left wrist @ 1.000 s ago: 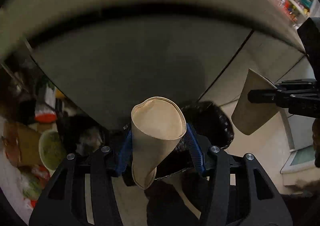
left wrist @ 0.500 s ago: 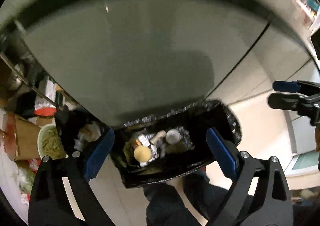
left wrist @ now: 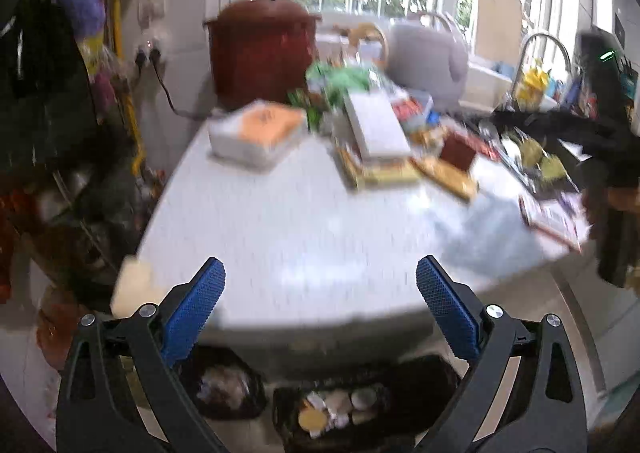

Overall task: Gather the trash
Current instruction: 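Grasp the white sponge pad with the left tool while the right tool grasps the red box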

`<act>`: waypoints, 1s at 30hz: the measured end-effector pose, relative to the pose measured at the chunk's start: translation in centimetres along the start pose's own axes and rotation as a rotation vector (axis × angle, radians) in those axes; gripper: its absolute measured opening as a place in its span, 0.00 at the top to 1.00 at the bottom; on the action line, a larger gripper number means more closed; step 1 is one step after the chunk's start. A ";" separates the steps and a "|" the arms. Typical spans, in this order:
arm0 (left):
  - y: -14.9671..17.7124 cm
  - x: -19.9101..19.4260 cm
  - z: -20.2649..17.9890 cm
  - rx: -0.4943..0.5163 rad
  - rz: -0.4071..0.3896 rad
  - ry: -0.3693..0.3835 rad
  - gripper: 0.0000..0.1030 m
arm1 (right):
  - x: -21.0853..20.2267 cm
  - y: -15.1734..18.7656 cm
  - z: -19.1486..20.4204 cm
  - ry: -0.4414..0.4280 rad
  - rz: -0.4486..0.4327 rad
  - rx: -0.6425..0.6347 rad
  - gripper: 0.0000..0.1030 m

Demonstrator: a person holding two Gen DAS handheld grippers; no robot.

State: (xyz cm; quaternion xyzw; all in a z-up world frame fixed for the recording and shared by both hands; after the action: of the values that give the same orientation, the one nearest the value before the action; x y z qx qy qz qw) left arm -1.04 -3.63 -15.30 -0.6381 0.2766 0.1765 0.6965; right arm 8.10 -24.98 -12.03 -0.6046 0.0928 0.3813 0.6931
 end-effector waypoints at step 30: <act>-10.6 14.1 -7.9 -0.034 0.034 0.068 0.08 | 3.4 -1.2 -8.2 0.143 0.127 0.061 0.42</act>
State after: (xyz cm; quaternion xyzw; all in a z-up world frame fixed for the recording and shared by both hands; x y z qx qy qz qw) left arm 15.09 -14.23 -15.79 -0.6506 0.3079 0.1713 0.6728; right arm 13.93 -31.04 -15.17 -0.6017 0.1915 0.3774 0.6774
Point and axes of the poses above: each gripper's, at about its wrist camera, not at the fingertips, and x roughly the way its jaws point, z to its left, y to its underside, the point moved 7 cm from there along x, roughly the way its jaws point, and after that the axes turned 9 degrees about -y, right-handed, at the moved point
